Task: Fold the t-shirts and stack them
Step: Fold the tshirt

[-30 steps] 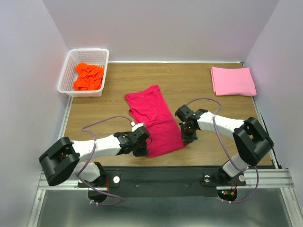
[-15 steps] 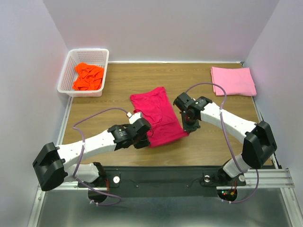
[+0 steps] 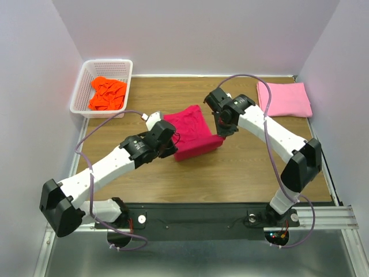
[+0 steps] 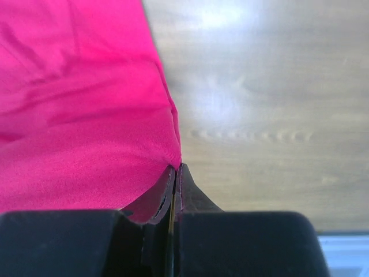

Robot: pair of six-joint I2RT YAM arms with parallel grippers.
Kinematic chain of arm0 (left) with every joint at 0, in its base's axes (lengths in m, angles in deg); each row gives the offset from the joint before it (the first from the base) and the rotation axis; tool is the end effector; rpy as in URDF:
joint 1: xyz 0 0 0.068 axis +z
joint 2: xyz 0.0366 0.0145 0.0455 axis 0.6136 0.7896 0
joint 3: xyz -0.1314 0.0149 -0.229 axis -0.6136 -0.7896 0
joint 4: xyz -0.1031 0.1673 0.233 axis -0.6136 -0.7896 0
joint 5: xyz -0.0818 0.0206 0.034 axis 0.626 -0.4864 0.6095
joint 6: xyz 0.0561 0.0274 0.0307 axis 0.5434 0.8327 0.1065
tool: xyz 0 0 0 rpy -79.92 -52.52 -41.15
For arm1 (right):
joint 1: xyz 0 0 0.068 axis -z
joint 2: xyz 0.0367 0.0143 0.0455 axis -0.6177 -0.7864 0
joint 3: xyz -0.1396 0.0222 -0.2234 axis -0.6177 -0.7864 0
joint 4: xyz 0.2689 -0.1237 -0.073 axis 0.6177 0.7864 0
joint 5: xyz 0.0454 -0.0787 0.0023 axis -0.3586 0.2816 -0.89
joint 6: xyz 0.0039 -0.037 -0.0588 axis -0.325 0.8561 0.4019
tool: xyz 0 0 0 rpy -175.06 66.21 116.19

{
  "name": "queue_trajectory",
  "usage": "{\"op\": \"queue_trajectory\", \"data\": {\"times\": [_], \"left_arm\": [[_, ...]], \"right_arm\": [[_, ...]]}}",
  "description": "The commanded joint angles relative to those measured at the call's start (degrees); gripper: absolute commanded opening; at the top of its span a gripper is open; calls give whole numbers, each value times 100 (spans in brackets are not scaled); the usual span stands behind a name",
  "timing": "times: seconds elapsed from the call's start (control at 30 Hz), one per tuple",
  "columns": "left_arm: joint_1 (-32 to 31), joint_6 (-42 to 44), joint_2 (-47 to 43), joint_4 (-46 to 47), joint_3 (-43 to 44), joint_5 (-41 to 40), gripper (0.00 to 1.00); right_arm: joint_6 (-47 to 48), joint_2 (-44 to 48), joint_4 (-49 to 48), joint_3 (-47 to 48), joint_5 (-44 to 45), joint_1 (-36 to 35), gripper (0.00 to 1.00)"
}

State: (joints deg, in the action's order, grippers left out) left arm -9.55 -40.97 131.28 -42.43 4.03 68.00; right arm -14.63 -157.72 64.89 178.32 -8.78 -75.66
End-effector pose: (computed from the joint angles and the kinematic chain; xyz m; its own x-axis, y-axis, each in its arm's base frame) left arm 0.2234 -0.2223 0.2685 -0.7425 -0.3810 -0.5509 -0.0481 0.8507 -0.5235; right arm 0.3170 0.2198 0.2793 -0.8908 -0.1615 -0.4247 -0.1101 0.9836 -0.1430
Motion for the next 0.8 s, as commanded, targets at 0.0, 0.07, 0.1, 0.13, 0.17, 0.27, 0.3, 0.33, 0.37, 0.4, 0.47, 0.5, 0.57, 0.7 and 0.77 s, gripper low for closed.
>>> {"op": "queue_trajectory", "data": {"times": [0.0, 0.07, 0.1, 0.13, 0.17, 0.27, 0.3, 0.33, 0.37, 0.4, 0.47, 0.5, 0.57, 0.7, 0.77], "left_arm": [[283, 575, -91, -231, 380, -356, 0], [354, 707, -56, -196, 477, -347, 0], [424, 742, -29, -152, 495, -338, 0], [450, 786, -20, -126, 530, -330, 0], [503, 882, -3, -99, 547, -321, 0], [705, 1111, 94, 24, 600, -277, 0], [766, 1173, 129, 50, 609, -242, 0], [880, 1234, 190, 111, 627, -215, 0], [942, 1339, 225, 199, 627, -172, 0], [1012, 1392, 269, 243, 627, -128, 0], [1180, 1498, 340, 357, 600, -66, 0], [1224, 1551, 384, 410, 600, -5, 0], [1346, 1700, 515, 507, 635, 66, 0], [1619, 1955, 726, 647, 776, 198, 0], [1707, 2078, 832, 709, 820, 242, 0]], "right_arm": [[330, -258, 286, 812, 484, 87, 1], [409, -451, 339, 1059, 475, 95, 1], [435, -539, 357, 1339, 466, 87, 1], [444, -592, 383, 1455, 466, 87, 1], [462, -715, 392, 1578, 466, 87, 1], [532, -935, 418, 2008, 466, 87, 1], [550, -1075, 418, 2096, 484, 87, 1], [576, -1163, 418, 2280, 510, 87, 1], [585, -1234, 418, 2360, 528, 87, 1], [585, -1391, 418, 2526, 545, 87, 1], [629, -1541, 410, 2694, 598, 87, 1], [638, -1629, 401, 2773, 624, 87, 1], [673, -1831, 401, 3053, 677, 87, 1], [743, -2130, 348, 3476, 774, 95, 1], [769, -2306, 322, 3591, 826, 104, 1]]}}
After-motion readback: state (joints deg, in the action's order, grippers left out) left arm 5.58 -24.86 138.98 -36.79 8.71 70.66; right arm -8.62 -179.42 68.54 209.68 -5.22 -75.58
